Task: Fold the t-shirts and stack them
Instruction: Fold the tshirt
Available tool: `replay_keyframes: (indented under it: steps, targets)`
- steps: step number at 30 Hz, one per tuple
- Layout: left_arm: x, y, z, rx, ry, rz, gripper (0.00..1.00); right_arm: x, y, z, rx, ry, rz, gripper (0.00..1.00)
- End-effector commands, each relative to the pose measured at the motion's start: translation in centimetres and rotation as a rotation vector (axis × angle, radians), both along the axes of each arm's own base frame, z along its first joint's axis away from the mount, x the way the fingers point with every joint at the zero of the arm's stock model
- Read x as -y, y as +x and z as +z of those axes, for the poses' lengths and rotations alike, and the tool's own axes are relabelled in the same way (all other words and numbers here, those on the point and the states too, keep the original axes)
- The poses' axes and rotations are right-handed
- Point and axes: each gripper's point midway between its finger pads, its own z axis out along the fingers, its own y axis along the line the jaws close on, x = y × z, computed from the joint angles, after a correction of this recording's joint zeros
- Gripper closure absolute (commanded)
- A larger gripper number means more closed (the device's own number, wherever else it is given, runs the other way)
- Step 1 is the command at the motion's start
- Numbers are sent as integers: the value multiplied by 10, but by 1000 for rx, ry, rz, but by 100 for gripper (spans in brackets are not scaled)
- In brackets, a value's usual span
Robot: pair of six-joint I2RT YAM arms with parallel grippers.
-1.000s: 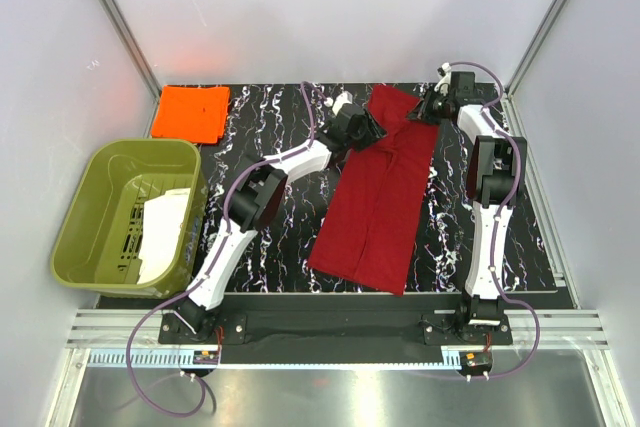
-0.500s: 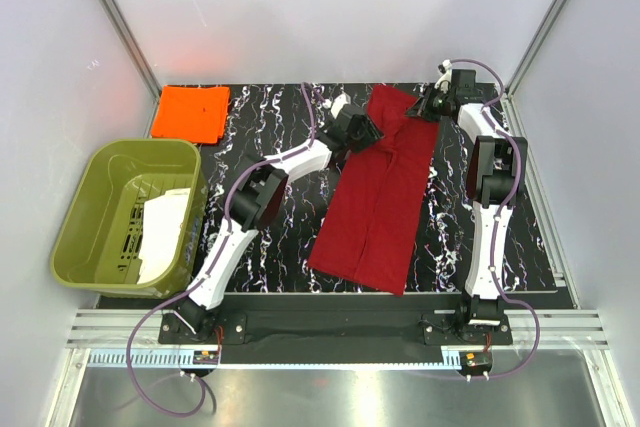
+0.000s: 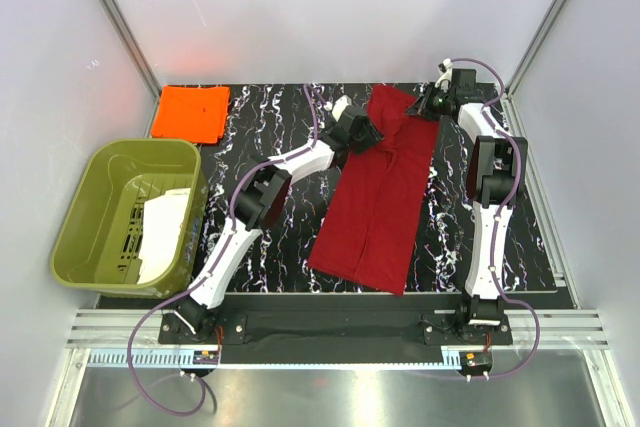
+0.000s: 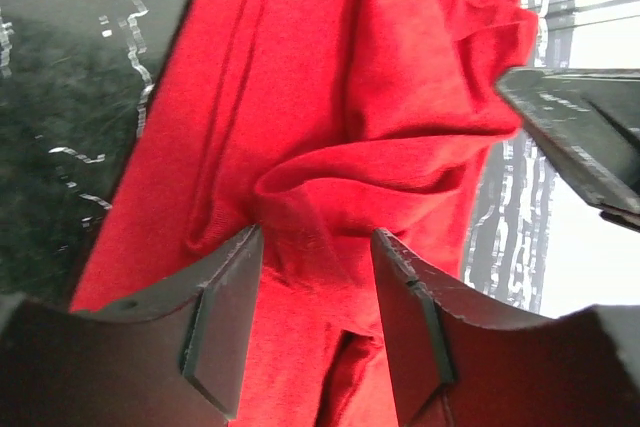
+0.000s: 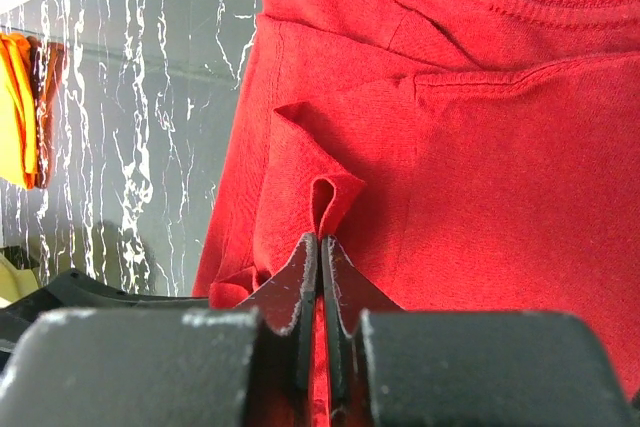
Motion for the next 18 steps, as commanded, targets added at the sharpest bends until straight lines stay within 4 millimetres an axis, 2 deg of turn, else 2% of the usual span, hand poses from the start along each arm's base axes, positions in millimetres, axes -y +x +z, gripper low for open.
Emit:
replay_keyframes:
  steps: [1,6,9,10,13,18]
  targets:
    - [-4,4,25,51,-3,32,47,-4,12,40,100,24,17,94]
    - [0,9,22,44,-18,25,54,-6,13,42,102,36,15,94]
    - [0,13,26,67,-13,16,68,-5,14,42,102,35,13,94]
    - [2,13,29,71,-14,4,77,-5,14,42,101,33,10,94]
    - [3,13,38,107,16,-26,88,-2,17,40,93,22,-5,94]
    - [8,2,52,160,75,-83,92,1,24,43,81,20,-37,94]
